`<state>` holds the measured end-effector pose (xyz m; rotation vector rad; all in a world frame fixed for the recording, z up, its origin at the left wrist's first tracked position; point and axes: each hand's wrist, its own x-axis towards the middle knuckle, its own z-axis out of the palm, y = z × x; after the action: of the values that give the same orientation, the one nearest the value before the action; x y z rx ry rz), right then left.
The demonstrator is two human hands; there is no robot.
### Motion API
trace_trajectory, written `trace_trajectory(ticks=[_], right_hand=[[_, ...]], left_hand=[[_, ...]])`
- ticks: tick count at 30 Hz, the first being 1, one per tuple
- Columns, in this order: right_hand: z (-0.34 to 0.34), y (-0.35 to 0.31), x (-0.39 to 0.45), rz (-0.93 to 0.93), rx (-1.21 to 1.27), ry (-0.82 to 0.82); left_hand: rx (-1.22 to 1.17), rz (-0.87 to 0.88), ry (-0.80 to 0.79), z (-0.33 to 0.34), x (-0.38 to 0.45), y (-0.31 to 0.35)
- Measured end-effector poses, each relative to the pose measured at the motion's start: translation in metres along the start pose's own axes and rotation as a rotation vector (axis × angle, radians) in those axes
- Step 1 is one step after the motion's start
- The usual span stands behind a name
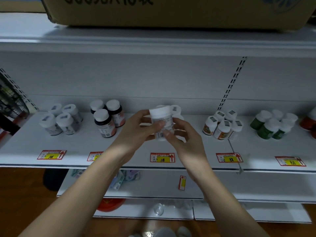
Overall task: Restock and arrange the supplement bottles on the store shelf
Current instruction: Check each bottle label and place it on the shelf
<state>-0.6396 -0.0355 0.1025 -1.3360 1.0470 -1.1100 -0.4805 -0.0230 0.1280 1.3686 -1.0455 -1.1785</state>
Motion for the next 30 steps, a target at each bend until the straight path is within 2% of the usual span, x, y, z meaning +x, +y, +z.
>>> trace_trajectory(ticks=[4,7,15,18,22,30], right_hand=[[-0.005,-0.001,0.004,0.052,0.112,-0.056],[-0.005,-0.002,0.005,0.036,0.109,-0.056],[-0.005,-0.004,0.004,-0.019,0.037,-0.02],[-0.006,-0.005,0.007,0.005,0.037,-0.043],[-0.008,-0.008,0.007,0.066,0.174,-0.126],[-0.002,-0.008,0.006,0.005,0.026,-0.033]], left_hand=[[-0.092,-0.006,-0.01,-0.003,0.0,0.001],[-0.107,-0.012,-0.024,-0.001,0.001,0.002],[0.048,0.045,0.007,0.003,0.005,0.002],[-0.021,0.016,-0.018,0.001,0.004,0.003],[-0.129,-0.008,-0.033,-0.002,0.002,0.003],[-0.072,-0.02,-0.048,-0.003,-0.001,0.006]])
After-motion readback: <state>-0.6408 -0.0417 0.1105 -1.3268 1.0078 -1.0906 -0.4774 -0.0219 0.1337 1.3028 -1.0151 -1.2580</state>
